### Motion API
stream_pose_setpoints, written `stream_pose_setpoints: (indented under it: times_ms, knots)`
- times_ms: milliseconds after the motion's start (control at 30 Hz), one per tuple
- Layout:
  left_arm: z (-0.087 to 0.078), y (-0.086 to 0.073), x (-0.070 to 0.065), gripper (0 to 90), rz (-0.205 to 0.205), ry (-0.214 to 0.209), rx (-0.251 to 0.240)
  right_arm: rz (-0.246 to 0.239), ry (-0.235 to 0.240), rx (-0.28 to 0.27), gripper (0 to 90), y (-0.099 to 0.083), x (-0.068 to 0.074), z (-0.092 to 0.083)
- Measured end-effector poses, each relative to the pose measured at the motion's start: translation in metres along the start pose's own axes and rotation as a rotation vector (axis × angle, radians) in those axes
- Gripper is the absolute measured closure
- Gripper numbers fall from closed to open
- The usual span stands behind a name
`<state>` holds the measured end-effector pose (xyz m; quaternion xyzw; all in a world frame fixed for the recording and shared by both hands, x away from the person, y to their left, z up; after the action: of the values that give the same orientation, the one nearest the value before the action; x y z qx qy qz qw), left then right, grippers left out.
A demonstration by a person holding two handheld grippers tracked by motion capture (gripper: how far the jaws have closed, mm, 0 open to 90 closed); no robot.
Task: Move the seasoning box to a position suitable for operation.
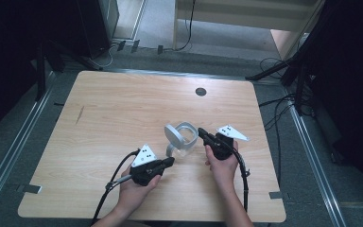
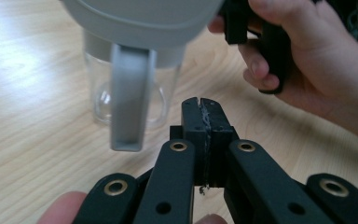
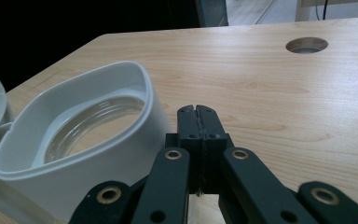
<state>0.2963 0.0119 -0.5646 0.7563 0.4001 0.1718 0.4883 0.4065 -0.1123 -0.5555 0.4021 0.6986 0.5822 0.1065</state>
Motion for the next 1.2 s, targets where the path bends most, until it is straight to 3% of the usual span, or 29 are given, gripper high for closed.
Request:
stream_pose_setpoints:
  times_ms: [200, 300, 467, 700, 733, 767, 867, 1000, 1200]
  knots:
    - [0.003, -0.001, 0.011, 90.0, -0.009, 0.018, 0.016, -0.018, 0.001, -0.008, 90.0, -0.002, 0.007, -0.004]
    - [0.003, -0.002, 0.021, 90.0, -0.006, 0.048, 0.021, -0.022, -0.001, -0.004, 90.0, -0.005, 0.012, -0.009]
    - [0.003, 0.000, 0.028, 90.0, -0.016, 0.054, 0.011, -0.043, 0.017, 0.003, 90.0, -0.005, 0.020, -0.010]
    - [0.004, 0.001, 0.031, 90.0, -0.022, 0.063, 0.013, -0.044, 0.019, -0.011, 90.0, 0.014, 0.006, 0.008]
    - [0.004, 0.002, 0.031, 90.0, -0.028, 0.059, 0.012, -0.055, 0.031, -0.008, 90.0, 0.018, 0.005, 0.013]
    - [0.005, 0.002, 0.032, 90.0, -0.032, 0.054, 0.008, -0.103, 0.056, -0.005, 90.0, 0.028, 0.006, 0.023]
    - [0.006, 0.002, 0.035, 90.0, -0.025, 0.063, 0.008, -0.138, 0.098, 0.012, 90.0, 0.037, 0.008, 0.034]
    - [0.006, 0.005, 0.045, 90.0, -0.053, 0.071, 0.007, -0.138, 0.175, 0.055, 90.0, 0.040, 0.011, 0.046]
    - [0.008, 0.009, 0.063, 90.0, -0.080, 0.103, 0.003, -0.126, 0.199, 0.068, 90.0, 0.036, 0.011, 0.044]
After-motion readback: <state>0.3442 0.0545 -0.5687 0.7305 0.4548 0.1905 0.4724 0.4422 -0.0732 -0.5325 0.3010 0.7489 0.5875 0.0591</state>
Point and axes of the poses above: each handheld gripper's, and its own axes: z roughly forward along the jaws, y roughly out of its top, x roughly to its left, the point moved 10 cm from there along z, roughly forward along the jaws, and after that the axes turned 10 degrees about y, right-handed, at the moved point
